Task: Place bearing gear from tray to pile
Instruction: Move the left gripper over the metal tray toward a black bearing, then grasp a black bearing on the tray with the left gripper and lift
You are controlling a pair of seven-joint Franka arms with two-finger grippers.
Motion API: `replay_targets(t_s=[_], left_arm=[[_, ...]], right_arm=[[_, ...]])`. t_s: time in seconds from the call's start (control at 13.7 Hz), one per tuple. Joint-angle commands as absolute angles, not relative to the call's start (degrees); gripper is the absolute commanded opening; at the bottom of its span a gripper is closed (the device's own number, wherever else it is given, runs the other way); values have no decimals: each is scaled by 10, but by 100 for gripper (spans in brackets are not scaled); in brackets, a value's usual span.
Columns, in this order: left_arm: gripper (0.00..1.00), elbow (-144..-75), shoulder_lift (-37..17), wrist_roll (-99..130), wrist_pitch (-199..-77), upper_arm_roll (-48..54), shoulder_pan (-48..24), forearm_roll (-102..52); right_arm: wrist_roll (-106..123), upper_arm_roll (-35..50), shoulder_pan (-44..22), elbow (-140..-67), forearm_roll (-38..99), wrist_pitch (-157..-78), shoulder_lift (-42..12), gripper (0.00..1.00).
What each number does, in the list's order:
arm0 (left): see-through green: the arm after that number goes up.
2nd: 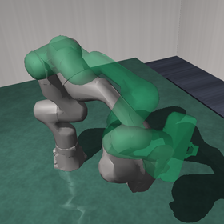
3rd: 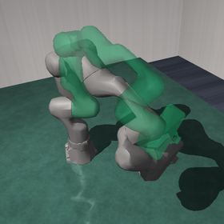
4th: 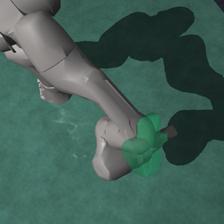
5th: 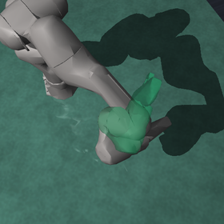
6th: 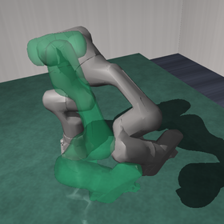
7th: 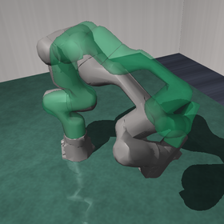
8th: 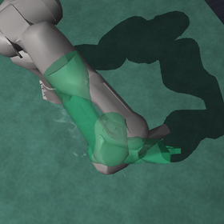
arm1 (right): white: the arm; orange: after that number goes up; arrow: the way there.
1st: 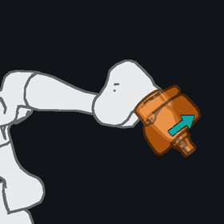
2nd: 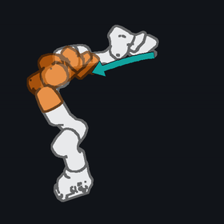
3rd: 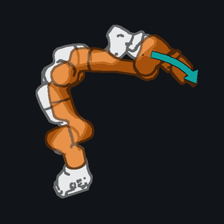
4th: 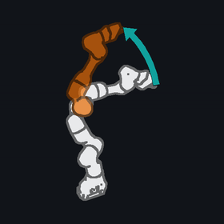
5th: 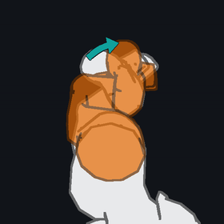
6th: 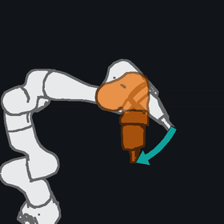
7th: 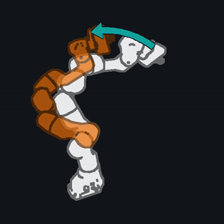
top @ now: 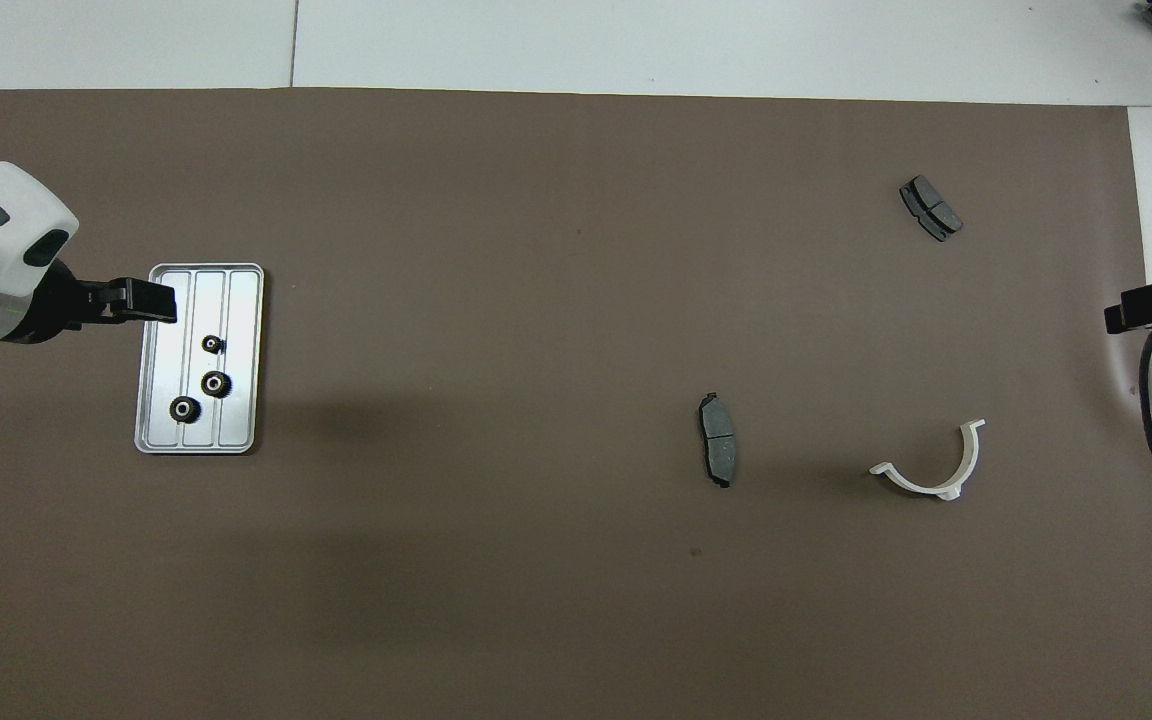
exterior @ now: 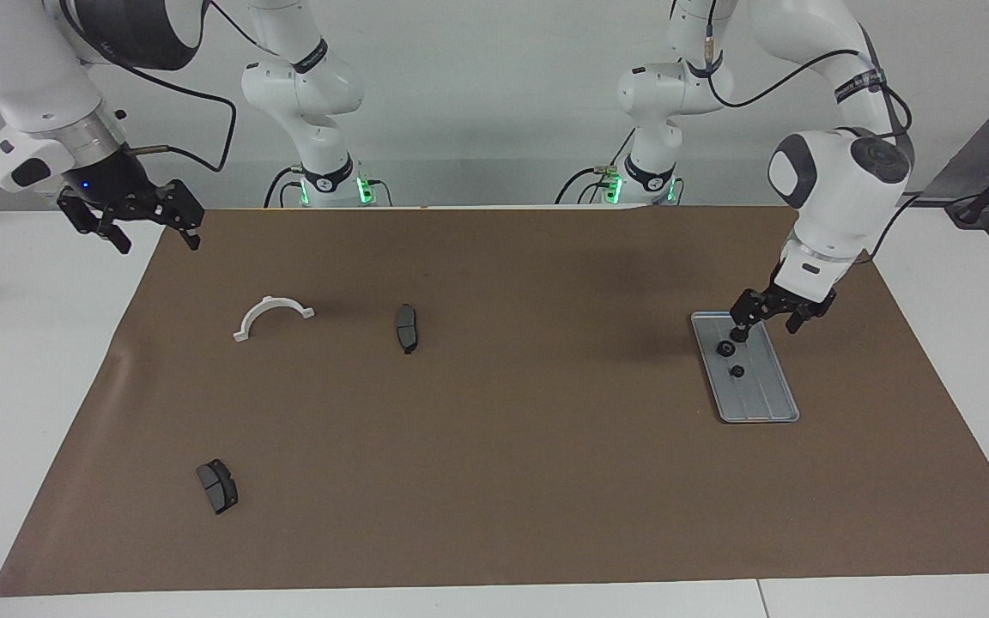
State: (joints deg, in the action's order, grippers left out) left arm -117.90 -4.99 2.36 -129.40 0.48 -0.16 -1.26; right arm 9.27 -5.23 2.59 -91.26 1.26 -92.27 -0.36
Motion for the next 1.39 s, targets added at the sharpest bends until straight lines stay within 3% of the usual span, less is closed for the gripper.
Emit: replay_targets(t_s=[0.0, 0.22, 0.29, 0.51, 0.58, 0.66, 1.32], left_arm=[[100, -1214, -73, 29, -1351, 6, 2, -15], [100, -1214, -109, 32, -1379, 5, 0, -13], [96, -1213, -112, 31, -1379, 5, 3, -4], [64, -1211, -137, 33, -1402, 5, 4, 4], [49, -1211, -137, 33, -1401, 5, 4, 4], [43, -1211, -137, 33, -1401, 5, 4, 4], [42, -1229, -135, 33, -1399, 5, 4, 4]], right_arm=[[104, -53, 29, -931, 27, -934, 11, 100], [104, -53, 30, -931, 28, -935, 11, 100], [104, -53, 29, -931, 27, -935, 11, 100], [104, -53, 28, -931, 28, -933, 12, 100], [104, -53, 27, -931, 28, -933, 11, 100], [105, -53, 27, -931, 28, -930, 12, 100], [103, -53, 30, -929, 29, -933, 11, 100]])
